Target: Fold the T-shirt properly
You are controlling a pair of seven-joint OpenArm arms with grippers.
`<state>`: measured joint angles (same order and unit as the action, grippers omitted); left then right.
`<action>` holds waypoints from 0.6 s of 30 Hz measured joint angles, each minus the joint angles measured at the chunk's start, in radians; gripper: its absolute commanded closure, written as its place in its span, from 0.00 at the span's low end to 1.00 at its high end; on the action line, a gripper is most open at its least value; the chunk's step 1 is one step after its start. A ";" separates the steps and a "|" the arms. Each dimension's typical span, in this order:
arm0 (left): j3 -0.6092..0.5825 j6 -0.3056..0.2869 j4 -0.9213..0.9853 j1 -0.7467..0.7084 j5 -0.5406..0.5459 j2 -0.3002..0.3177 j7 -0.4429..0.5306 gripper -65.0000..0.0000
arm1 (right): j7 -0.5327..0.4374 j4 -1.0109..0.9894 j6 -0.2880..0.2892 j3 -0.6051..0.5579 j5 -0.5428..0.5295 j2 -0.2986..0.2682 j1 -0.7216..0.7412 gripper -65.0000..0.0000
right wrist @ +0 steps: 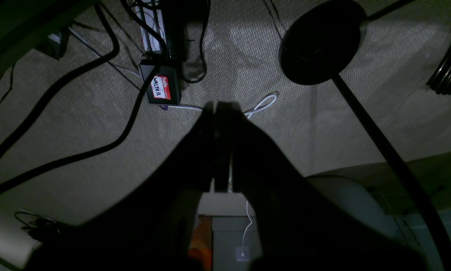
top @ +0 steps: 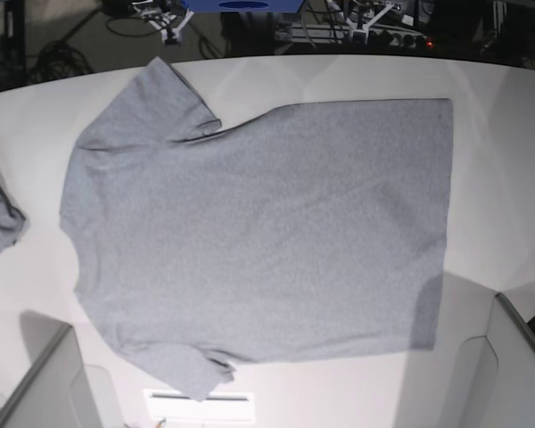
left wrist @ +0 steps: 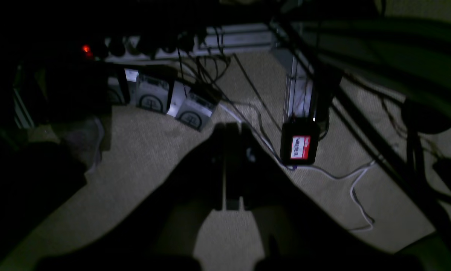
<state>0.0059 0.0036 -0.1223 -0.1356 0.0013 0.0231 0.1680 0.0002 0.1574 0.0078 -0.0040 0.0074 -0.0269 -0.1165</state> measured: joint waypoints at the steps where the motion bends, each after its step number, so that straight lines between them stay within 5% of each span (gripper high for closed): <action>1: -0.003 0.000 0.000 0.000 0.000 0.000 0.000 1.00 | 0.000 0.000 0.000 0.000 0.000 0.000 0.000 1.00; 18: -0.007 0.000 0.000 -0.032 -0.003 0.001 0.002 1.00 | -0.008 0.007 0.000 0.000 0.000 -0.020 -0.003 1.00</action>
<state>-0.0010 0.0036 -0.1223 -0.1673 -0.0013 0.0242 0.1703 -0.0074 0.1642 0.0074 -0.0044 0.0074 -0.0471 -0.1200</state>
